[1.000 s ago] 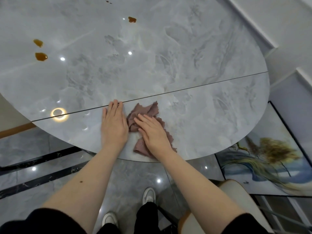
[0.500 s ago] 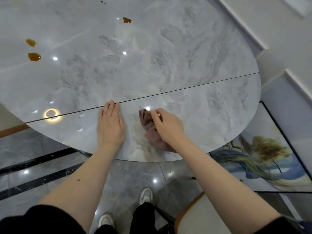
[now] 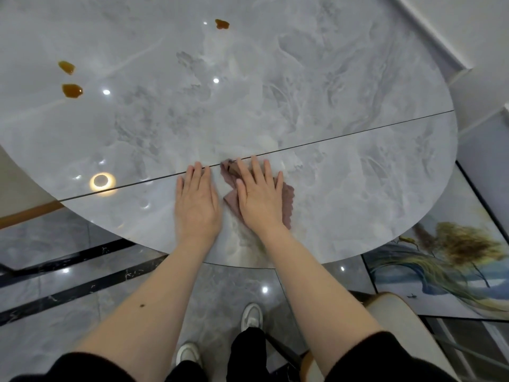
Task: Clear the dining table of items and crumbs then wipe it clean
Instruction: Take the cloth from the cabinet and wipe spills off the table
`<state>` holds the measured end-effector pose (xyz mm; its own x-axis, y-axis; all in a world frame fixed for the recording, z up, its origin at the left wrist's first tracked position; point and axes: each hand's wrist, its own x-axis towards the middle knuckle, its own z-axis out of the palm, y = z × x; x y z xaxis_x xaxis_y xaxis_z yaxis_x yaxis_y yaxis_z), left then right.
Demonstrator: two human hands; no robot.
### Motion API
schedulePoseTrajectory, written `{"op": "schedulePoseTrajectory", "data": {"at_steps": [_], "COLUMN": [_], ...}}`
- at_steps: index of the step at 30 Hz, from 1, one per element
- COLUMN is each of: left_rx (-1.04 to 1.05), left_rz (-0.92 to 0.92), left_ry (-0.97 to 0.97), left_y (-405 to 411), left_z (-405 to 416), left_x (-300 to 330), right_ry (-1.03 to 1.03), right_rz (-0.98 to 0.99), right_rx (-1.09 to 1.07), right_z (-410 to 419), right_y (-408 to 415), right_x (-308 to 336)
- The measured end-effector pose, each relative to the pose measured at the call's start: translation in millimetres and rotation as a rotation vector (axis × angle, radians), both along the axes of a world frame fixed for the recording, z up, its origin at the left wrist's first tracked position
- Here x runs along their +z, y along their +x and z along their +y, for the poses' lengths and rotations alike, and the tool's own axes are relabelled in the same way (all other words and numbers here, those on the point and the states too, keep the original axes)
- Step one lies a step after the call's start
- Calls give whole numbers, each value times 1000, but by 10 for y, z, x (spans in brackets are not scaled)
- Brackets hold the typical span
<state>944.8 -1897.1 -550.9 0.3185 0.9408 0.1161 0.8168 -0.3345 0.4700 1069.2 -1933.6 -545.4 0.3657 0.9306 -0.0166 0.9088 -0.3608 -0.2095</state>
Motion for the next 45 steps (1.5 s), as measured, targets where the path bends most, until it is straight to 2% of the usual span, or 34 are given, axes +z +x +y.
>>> {"op": "schedulePoseTrajectory", "data": {"at_steps": [5,9,12,14,16,17,21,23,25,27,29,30,32,34,36,38,40,42,44,45], "left_rx": [1,-25,-24,-25,-31,-30,-29,-31,-24,-24,-29,-32,-37,-46,-65,-78,-87,-81,-76,-78], "left_rz": [-32,-4,32,46,48,43,27,33,38,35,40,40,44,57,74,78,77,70,68,73], "left_ry": [7,11,9,11,19,24,22,15,25,35,39,43,49,54,55,50,52,62,60,63], "left_y": [-20,-22,-9,3,1,-1,2,10,13,17,20,21,27,38,45,45,46,43,40,39], "left_z": [6,-13,-31,-40,-40,-32,-24,-24,-27,-28,-21,-17,-9,-14,-14,-22,-38,-34,-32,-26], "left_x": [15,20,31,39,20,12,6,11,8,7,0,-9,-21,-21,-11,-9,-13,-16,-17,-19], "right_ry": [-5,-68,-72,-38,-3,10,-24,-66,-110,-109,-64,-51,4,45,91,154,169,129,89,70], "right_rz": [-17,22,-16,-17,-22,-13,27,26,-20,-4,12,16,24,63,140,152,121,48,-17,-29], "right_rx": [104,109,-90,-299,-403,-359,113,147,29,-195,-414,-452,-288,62,253,136,-158,-352,-378,-324], "right_z": [-698,-998,-833,-681,-592,-590,-927,-1067,-1068,-894,-646,-534,-439,-539,-643,-640,-549,-331,-86,20], "right_y": [-258,170,372,286,39,-108,-228,149,589,848,767,623,234,-7,191,605,982,1078,935,820], "right_x": [1,81,49,-3,-26,-19,44,71,75,74,71,55,28,43,78,64,57,45,20,12]}}
